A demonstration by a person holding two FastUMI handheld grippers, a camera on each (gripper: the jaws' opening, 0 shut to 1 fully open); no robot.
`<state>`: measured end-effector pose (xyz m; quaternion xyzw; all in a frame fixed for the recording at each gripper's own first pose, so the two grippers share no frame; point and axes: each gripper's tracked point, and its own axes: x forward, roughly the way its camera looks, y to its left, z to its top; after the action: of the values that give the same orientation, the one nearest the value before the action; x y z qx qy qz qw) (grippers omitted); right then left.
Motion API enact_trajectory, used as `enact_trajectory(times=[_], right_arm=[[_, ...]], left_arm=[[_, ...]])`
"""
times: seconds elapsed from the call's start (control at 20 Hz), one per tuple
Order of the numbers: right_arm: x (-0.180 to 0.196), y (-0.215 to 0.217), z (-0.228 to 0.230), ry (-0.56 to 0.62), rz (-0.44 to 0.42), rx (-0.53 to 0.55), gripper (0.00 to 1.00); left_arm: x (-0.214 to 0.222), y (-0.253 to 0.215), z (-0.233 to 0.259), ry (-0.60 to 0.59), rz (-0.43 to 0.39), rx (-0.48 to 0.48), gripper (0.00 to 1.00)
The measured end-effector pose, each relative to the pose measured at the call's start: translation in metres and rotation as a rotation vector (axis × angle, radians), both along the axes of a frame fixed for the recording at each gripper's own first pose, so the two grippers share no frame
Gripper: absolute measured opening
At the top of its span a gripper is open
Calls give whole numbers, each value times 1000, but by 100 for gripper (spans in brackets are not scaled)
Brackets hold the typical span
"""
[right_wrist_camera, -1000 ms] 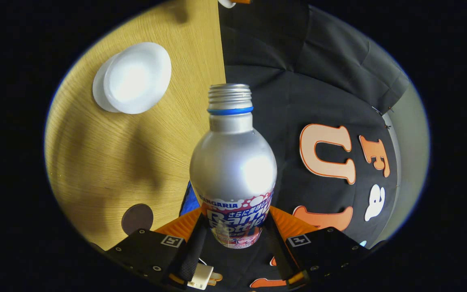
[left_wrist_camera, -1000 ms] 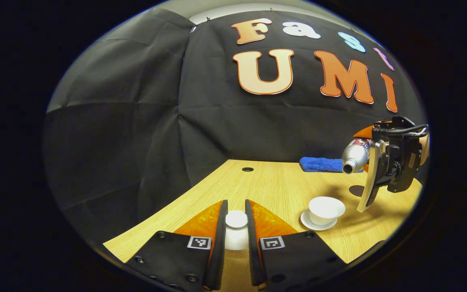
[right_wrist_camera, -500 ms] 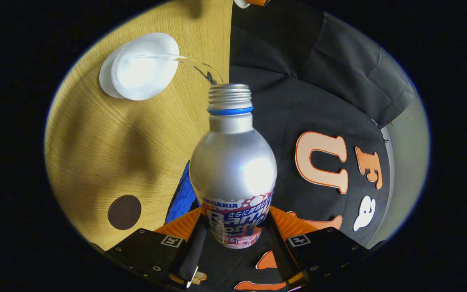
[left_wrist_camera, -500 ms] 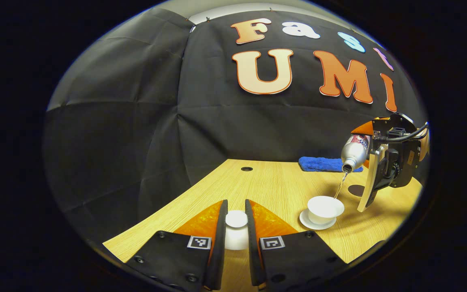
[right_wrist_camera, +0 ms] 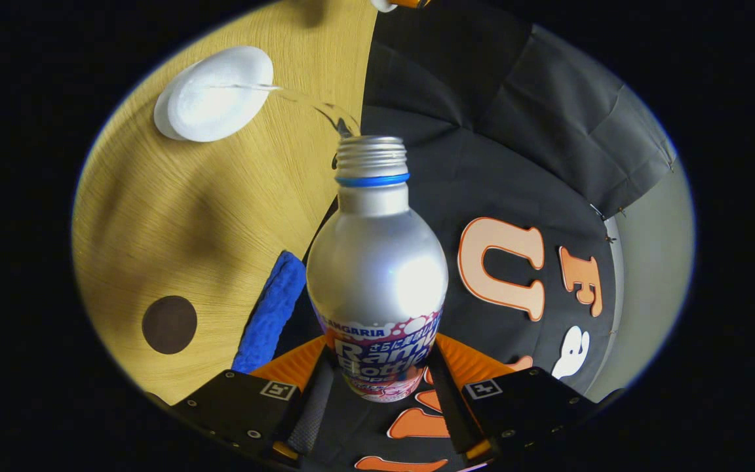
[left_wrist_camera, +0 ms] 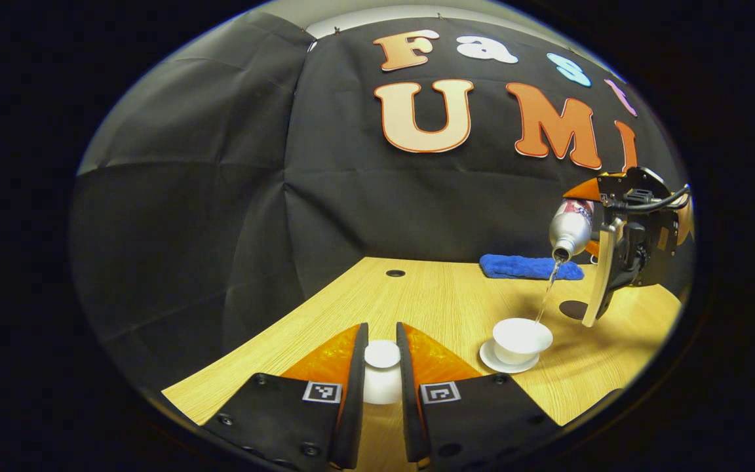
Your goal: Open the teacup lid with one hand, grasp the water bottle and pour water into the teacup with the other hand; after pouring, place the water bottle on the coaster and then close the teacup lid.
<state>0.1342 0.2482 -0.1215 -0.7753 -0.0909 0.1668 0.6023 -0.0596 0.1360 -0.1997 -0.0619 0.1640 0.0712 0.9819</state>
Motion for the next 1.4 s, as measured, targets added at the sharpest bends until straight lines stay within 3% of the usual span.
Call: enact_trajectory(times=[0.35,0.4,0.45,0.7,1.1,1.15,1.2,1.4], right_arm=[[8,0,26,-65,26,-43,78],[9,-1,29,-70,26,-45,74],[10,-3,33,-76,26,-49,78],[14,-3,45,-109,27,-61,77],[7,15,21,-108,68,-104,78],[6,18,17,-108,76,-110,78],[4,22,14,-109,84,-118,78],[-6,33,0,-115,119,-148,78]], left_arm=[[-1,-1,2,-2,-5,-4,30],[-1,-2,1,-1,-5,-4,30],[-1,-2,1,2,-7,-3,30],[-1,-3,4,-5,-13,2,30],[-4,-3,2,-2,-13,15,27],[-4,-4,2,-1,-15,17,30],[-4,-5,2,-2,-19,17,27],[-3,-8,4,-11,-25,13,30]])
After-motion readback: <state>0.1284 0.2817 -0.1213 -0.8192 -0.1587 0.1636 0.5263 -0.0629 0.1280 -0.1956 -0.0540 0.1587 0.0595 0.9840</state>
